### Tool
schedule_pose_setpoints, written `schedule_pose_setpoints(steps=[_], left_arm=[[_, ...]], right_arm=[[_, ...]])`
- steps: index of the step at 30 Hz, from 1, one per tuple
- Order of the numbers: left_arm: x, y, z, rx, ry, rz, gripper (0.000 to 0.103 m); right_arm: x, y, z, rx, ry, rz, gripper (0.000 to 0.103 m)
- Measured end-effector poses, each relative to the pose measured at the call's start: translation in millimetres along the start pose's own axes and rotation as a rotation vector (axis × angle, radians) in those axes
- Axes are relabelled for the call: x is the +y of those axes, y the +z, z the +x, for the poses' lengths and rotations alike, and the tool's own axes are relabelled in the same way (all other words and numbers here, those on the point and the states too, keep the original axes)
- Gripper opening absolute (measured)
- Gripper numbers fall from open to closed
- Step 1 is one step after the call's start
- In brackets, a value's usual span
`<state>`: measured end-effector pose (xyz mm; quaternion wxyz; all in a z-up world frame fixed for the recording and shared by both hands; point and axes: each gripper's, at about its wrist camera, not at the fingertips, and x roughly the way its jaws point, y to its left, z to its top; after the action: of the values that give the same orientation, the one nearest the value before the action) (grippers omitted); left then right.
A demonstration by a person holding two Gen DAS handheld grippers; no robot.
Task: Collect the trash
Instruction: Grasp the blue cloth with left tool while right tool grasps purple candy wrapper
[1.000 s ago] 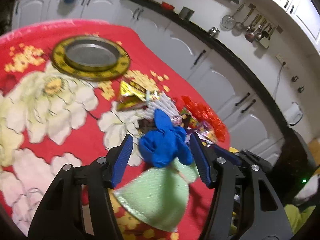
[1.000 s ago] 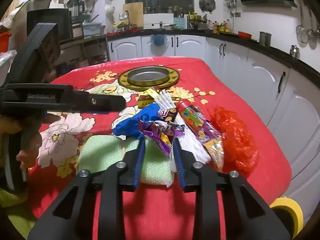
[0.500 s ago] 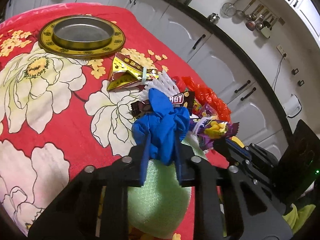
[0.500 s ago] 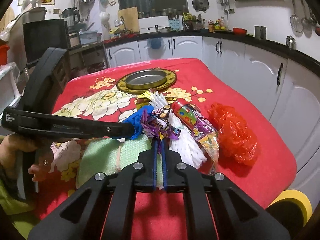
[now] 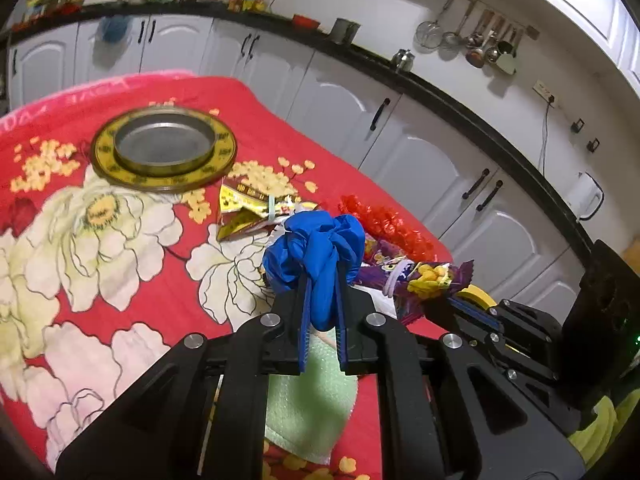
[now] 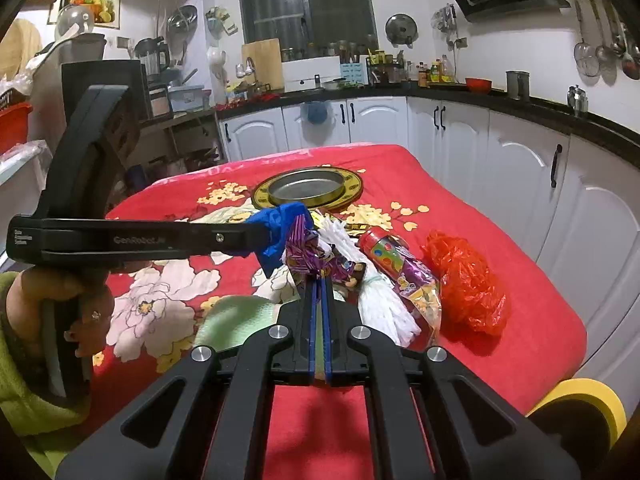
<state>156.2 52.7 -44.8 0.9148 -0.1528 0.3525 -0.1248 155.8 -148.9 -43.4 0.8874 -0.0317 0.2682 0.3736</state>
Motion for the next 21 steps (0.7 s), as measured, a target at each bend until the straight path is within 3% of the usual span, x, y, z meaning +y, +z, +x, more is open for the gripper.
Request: schedule_pose_setpoints(steps=[8, 21], left_arm=[[-10.1, 5.2, -22.0, -0.068, 0.017, 0.046, 0.005], [-31.3, 0.6, -30.1, -0.094, -0.005, 0.094, 0.005]], right_arm=[[-1.0, 1.0, -20.3, -0.036, -0.018, 0.020, 0.003], [-24.1, -4.6, -57.0, -0.085, -0.103, 0.084, 0.003]])
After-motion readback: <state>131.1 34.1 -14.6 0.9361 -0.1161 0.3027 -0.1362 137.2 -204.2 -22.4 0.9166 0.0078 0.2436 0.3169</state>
